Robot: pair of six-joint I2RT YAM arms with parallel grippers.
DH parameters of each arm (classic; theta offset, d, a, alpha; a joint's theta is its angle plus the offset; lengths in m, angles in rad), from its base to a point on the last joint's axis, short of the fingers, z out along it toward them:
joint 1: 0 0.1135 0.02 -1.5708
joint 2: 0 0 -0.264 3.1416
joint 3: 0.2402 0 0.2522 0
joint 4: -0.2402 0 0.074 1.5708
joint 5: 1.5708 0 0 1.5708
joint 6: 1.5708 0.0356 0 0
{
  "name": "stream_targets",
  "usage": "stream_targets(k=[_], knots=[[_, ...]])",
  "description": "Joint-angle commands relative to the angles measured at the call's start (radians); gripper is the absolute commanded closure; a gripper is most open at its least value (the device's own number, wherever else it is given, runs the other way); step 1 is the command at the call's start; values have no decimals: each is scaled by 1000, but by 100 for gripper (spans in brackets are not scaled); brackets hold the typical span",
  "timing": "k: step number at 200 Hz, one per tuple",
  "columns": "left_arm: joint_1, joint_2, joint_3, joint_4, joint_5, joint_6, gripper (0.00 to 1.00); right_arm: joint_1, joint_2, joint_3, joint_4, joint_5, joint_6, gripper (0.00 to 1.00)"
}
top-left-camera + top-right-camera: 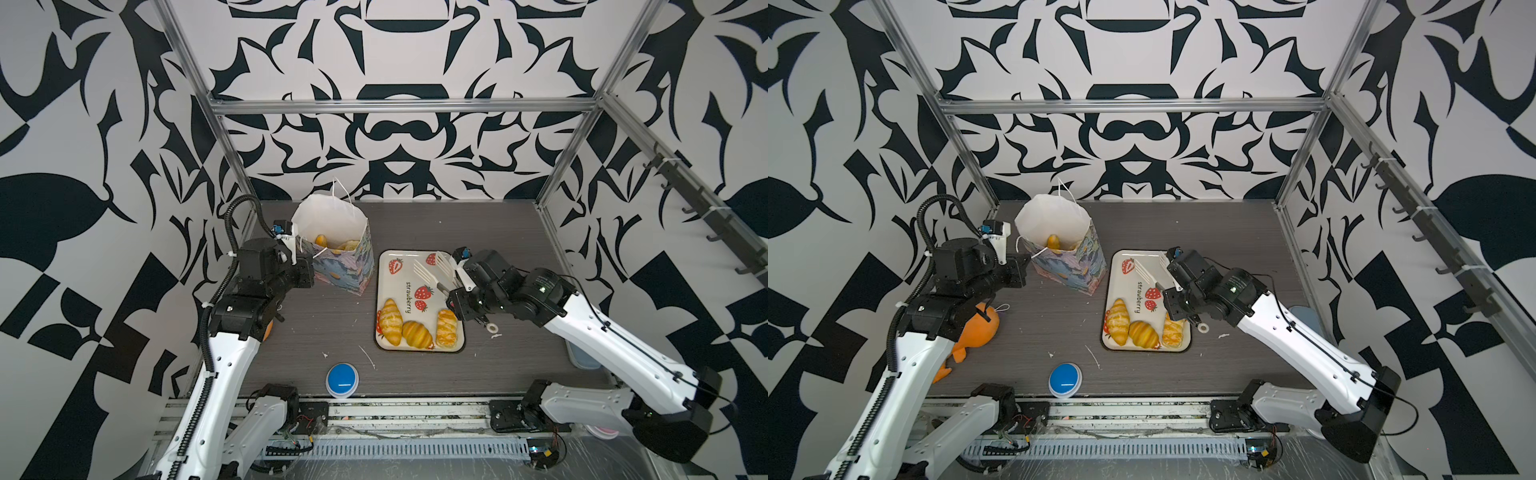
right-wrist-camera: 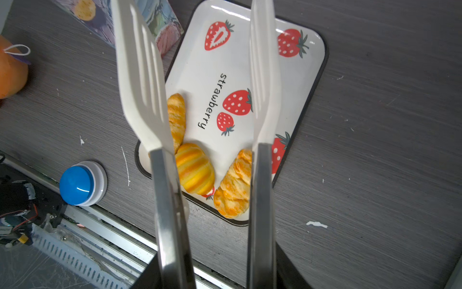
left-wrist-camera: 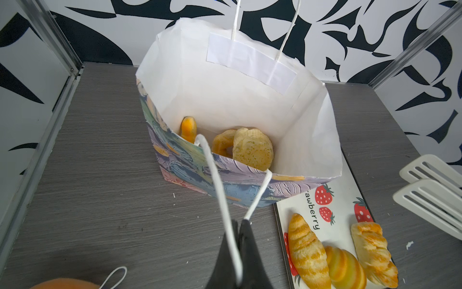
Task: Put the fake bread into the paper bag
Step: 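Raise the empty tongs and draw back over the tray, then lower the tongs around the long twisted pastry nearest the robot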
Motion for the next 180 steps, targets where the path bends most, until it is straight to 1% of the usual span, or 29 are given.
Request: stream_targets(k=[1, 53, 122, 180], knots=[[-3, -2, -6, -22, 11, -2, 95, -7, -56, -28, -13, 30, 35, 47], [-2, -7, -5, -29, 9, -6, 95, -10, -129, -121, -56, 29, 90, 48], [-2, -7, 21, -80, 9, -18, 95, -10, -218, -219, -111, 17, 151, 48], [-3, -30, -9, -71, -1, -12, 95, -10, -246, -275, -120, -10, 185, 48]])
